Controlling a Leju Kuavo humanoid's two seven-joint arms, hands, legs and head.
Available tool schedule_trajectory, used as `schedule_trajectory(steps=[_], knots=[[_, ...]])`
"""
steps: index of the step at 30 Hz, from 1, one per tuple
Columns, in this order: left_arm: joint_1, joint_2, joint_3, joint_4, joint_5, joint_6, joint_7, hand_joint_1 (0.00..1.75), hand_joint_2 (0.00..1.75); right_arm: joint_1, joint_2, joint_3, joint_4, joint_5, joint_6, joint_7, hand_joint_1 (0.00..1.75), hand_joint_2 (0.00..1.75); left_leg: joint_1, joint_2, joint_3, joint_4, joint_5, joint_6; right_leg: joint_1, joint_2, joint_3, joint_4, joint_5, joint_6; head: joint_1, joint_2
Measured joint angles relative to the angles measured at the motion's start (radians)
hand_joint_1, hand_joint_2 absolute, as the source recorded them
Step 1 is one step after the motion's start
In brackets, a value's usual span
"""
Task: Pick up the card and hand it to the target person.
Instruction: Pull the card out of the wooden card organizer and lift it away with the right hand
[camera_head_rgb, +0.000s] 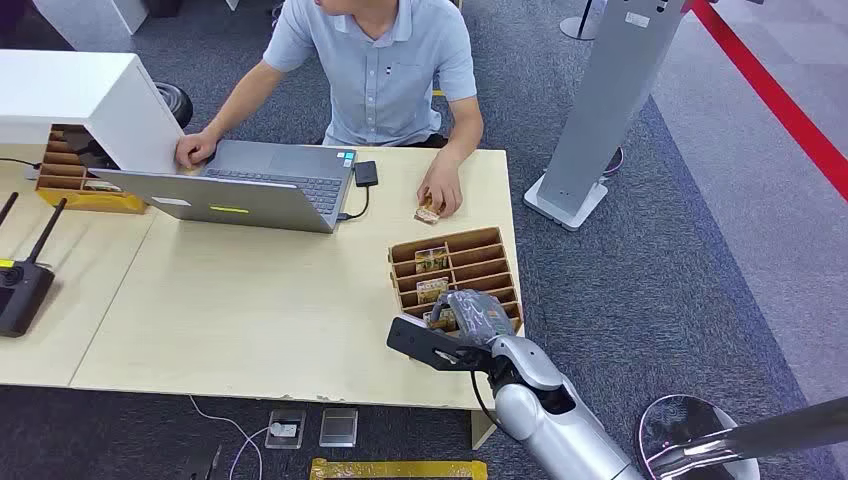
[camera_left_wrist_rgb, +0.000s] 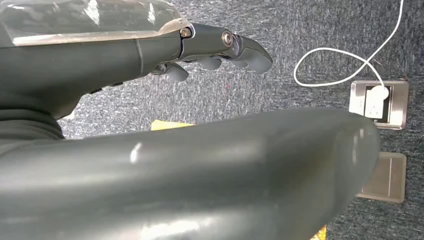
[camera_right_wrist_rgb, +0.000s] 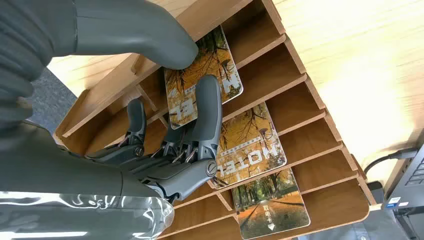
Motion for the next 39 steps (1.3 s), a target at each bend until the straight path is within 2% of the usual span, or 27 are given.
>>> schedule_trajectory(steps=[5,10,14,18,19,39], knots=[[0.0,0.0,0.0,0.0,0.0,0.0,0.0,0.0,0.0,-0.002,0.0,0.003,0.002,-0.002,-0.001,0.0,1.03,1.75,0.0,0.0,0.0,0.0,0.0,0.0,0.0,0.0,0.0,0.0,0.0,0.0,0.0,0.0],[0.0,0.0,0.0,0.0,0.0,0.0,0.0,0.0,0.0,-0.004,0.001,0.004,0.005,-0.003,-0.003,0.0,1.3,1.75,0.0,0.0,0.0,0.0,0.0,0.0,0.0,0.0,0.0,0.0,0.0,0.0,0.0,0.0],[0.0,0.0,0.0,0.0,0.0,0.003,0.0,0.0,0.0,-0.006,0.001,0.005,0.005,-0.006,-0.003,0.0,1.39,1.75,0.0,0.0,0.0,0.0,0.0,0.0,0.0,0.0,0.0,0.0,0.0,0.0,0.0,0.0],[0.0,0.0,0.0,0.0,-0.001,0.007,-0.006,0.0,0.0,-0.008,0.002,0.007,0.005,-0.007,-0.003,0.0,1.72,1.75,0.0,0.0,0.0,0.0,0.0,0.0,0.0,0.0,0.0,0.0,0.0,0.0,0.0,0.0],[0.0,0.0,0.0,0.0,-0.002,0.008,-0.008,0.0,0.0,-0.008,0.002,0.008,0.005,-0.008,-0.003,0.0,1.75,1.75,0.0,0.0,0.0,0.0,0.0,0.0,0.0,0.0,0.0,0.0,0.0,0.0,0.0,0.0],[0.0,0.0,0.0,0.0,-0.014,0.017,-0.017,0.0,0.0,-0.009,0.003,0.019,0.008,-0.016,-0.003,-0.001,1.75,1.75,0.0,0.0,0.0,0.0,0.0,0.0,0.0,0.0,0.0,0.0,0.0,0.0,0.0,0.0]])
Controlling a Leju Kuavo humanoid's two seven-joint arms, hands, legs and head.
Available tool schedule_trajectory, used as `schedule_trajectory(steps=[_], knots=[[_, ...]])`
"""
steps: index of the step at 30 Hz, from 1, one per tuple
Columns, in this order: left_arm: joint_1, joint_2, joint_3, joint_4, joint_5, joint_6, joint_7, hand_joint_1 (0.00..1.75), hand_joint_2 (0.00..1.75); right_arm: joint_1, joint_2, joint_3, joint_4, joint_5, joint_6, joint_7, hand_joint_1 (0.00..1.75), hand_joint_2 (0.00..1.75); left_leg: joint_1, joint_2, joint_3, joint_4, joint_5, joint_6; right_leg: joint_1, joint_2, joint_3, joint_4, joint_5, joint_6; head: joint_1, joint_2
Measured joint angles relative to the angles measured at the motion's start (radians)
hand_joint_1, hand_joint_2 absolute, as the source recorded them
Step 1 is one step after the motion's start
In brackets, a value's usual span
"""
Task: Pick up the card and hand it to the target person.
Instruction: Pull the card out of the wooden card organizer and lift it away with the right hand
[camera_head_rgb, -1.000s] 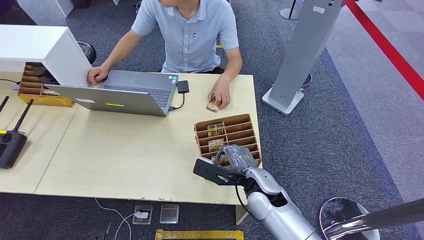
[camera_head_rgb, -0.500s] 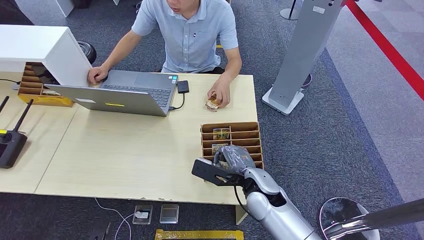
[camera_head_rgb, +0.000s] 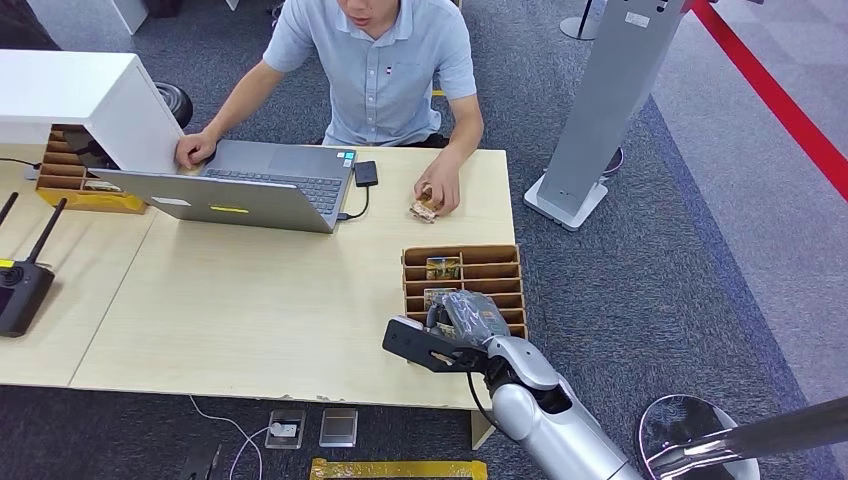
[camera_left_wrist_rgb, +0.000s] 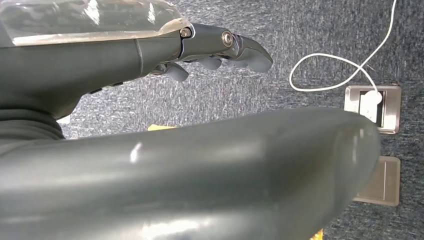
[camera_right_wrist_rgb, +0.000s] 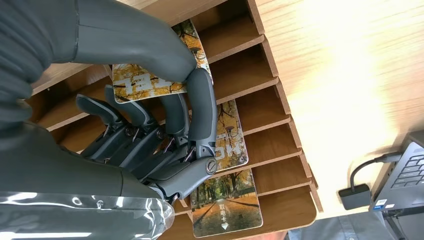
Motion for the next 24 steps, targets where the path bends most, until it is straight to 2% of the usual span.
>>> schedule_trajectory(steps=[10,18,24], knots=[[0.001,0.0,0.0,0.0,0.023,0.0,-0.001,0.0,0.0,-0.006,-0.023,-0.016,-0.059,0.027,-0.054,0.012,1.75,1.75,0.0,0.0,0.0,0.0,0.0,0.0,0.0,0.0,0.0,0.0,0.0,0.0,0.0,0.0],[0.003,0.0,0.0,0.0,0.053,0.0,-0.014,0.0,0.0,-0.018,-0.089,-0.122,-0.286,0.138,-0.171,-0.02,1.75,1.75,0.0,0.0,0.0,0.0,0.0,0.0,0.0,0.0,-0.001,0.0,0.0,0.0,0.001,0.0],[0.004,-0.002,0.0,0.0,0.078,0.003,-0.018,0.0,0.0,-0.017,-0.113,-0.196,-0.438,0.158,-0.222,-0.058,1.75,1.75,0.0,0.0,0.0,0.0,0.0,0.0,0.0,0.0,-0.001,0.0,0.0,0.0,0.001,0.0]])
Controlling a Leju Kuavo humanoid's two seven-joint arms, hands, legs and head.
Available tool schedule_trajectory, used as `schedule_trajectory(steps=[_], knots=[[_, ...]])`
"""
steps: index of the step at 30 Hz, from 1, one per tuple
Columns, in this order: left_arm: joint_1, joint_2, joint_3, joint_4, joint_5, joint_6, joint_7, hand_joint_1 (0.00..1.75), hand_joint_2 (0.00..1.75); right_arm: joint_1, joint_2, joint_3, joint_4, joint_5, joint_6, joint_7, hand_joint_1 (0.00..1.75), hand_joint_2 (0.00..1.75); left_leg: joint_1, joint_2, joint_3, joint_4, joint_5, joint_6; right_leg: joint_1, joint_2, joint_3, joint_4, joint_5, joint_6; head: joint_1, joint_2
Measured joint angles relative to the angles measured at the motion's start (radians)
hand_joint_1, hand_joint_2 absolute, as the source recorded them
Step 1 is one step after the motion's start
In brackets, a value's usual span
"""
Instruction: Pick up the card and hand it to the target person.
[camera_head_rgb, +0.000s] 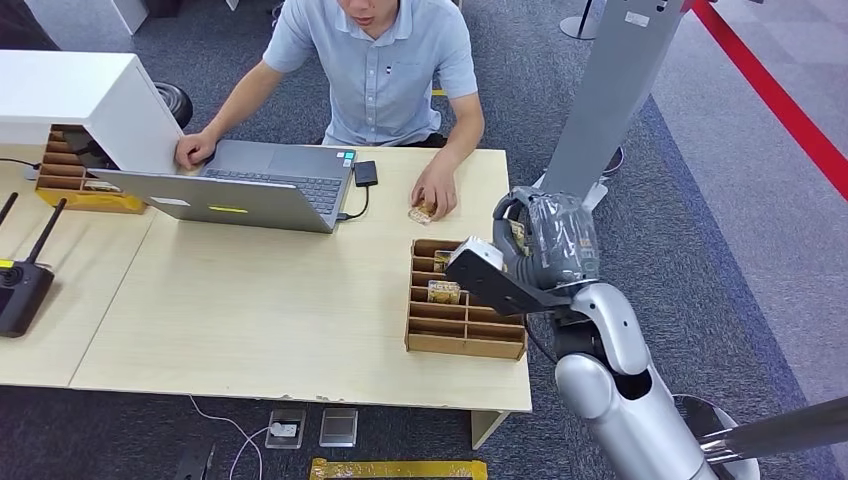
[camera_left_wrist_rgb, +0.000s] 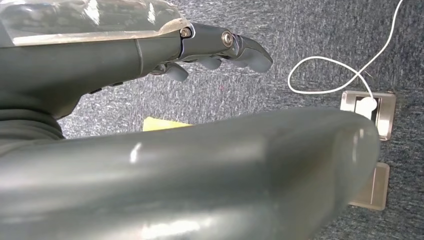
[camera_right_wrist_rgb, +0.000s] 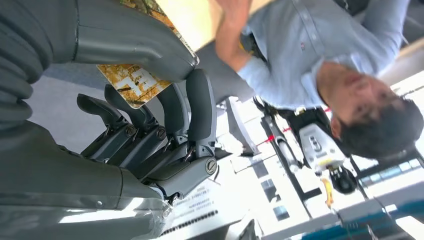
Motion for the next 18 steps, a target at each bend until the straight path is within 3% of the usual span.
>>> schedule_trajectory(steps=[8,18], knots=[[-0.001,-0.002,0.0,0.0,0.009,0.002,-0.003,0.0,0.0,-0.001,-0.007,-0.021,-0.046,-0.054,-0.062,-0.074,1.75,1.75,0.0,0.0,0.0,0.0,0.0,0.0,0.0,0.0,0.0,0.0,0.0,0.0,0.0,0.0],[-0.004,-0.004,0.0,0.0,-0.027,-0.015,-0.021,0.0,0.0,-0.128,0.04,-0.017,0.124,-0.182,-0.195,-0.302,1.75,1.75,0.0,0.0,-0.001,0.0,0.0,0.0,0.0,0.0,0.0,0.001,0.0,0.0,0.0,0.0]])
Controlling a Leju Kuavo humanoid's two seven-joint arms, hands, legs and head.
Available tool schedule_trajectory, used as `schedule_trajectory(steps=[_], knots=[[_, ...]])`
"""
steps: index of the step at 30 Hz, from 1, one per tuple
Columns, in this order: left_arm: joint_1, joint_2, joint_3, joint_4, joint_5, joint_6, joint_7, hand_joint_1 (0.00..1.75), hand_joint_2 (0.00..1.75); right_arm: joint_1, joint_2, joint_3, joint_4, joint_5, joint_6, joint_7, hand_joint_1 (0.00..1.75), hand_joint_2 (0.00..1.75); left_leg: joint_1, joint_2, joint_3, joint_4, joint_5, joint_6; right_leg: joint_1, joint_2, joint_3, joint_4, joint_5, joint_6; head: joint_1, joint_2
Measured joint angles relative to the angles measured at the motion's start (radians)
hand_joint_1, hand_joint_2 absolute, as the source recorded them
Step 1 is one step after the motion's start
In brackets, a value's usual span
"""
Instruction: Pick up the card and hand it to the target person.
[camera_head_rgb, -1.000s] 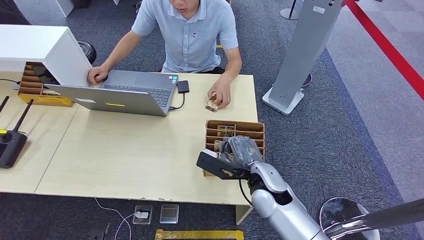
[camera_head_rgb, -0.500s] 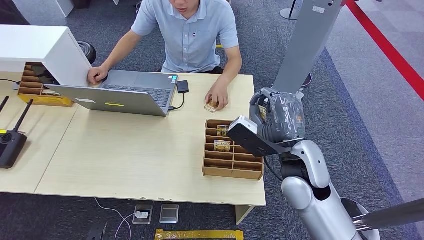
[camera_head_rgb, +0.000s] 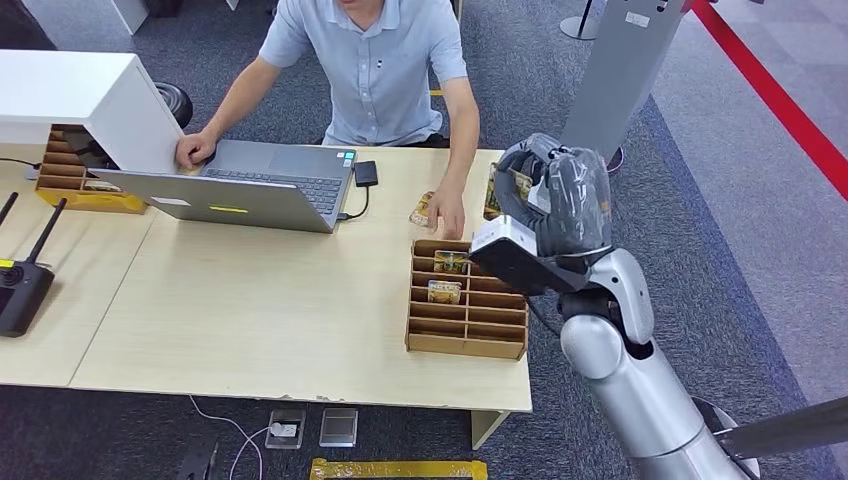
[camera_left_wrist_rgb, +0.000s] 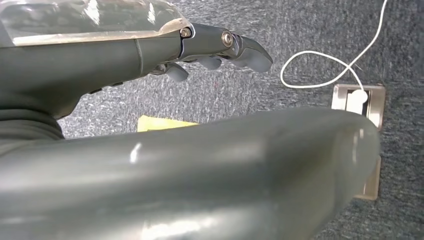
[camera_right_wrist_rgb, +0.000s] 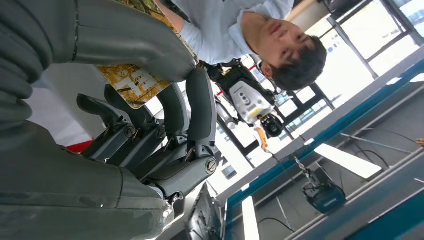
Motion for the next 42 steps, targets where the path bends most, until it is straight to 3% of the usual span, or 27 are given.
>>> schedule_trajectory(steps=[5,13,22,38,39,42], knots=[[-0.001,-0.003,0.0,0.0,-0.023,-0.008,-0.01,0.0,0.0,-0.124,0.045,0.008,0.178,-0.088,-0.023,-0.091,1.75,1.75,0.0,0.0,0.0,0.0,0.0,0.0,0.0,0.0,0.0,0.0,0.0,0.0,0.0,0.0],[-0.006,-0.003,0.0,0.0,-0.036,-0.008,-0.012,0.0,0.0,-0.26,0.128,0.014,0.455,-0.139,-0.047,-0.158,1.75,1.75,0.0,-0.001,-0.001,0.0,0.001,0.0,0.0,-0.001,-0.001,0.0,0.0,0.0,0.0,0.0],[-0.004,-0.003,0.0,0.0,-0.036,-0.006,-0.012,0.0,0.0,-0.296,0.178,0.029,0.615,-0.155,-0.054,-0.159,1.75,1.75,0.0,-0.001,-0.001,0.0,0.001,0.0,0.0,-0.001,-0.001,0.0,0.0,0.0,0.0,0.0],[-0.004,-0.002,0.0,0.0,-0.036,-0.009,-0.018,0.0,0.0,-0.313,0.207,0.038,0.705,-0.168,-0.053,-0.155,1.75,1.75,0.0,-0.001,-0.001,0.0,0.001,0.0,0.0,-0.001,-0.001,0.0,0.0,0.0,0.0,0.0],[-0.004,-0.002,0.0,0.0,-0.035,-0.007,-0.019,0.0,0.0,-0.314,0.208,0.038,0.708,-0.172,-0.053,-0.154,1.31,1.75,0.0,-0.001,-0.001,0.0,0.001,0.0,0.0,-0.001,-0.001,0.0,0.0,0.0,0.0,0.0],[-0.003,0.0,0.0,0.0,-0.034,0.007,-0.021,0.0,1.31,-0.314,0.212,0.041,0.717,-0.181,-0.052,-0.154,0.0,1.75,0.0,-0.001,-0.001,0.0,0.001,0.0,0.0,-0.001,-0.001,0.0,0.0,0.0,0.0,0.0]])
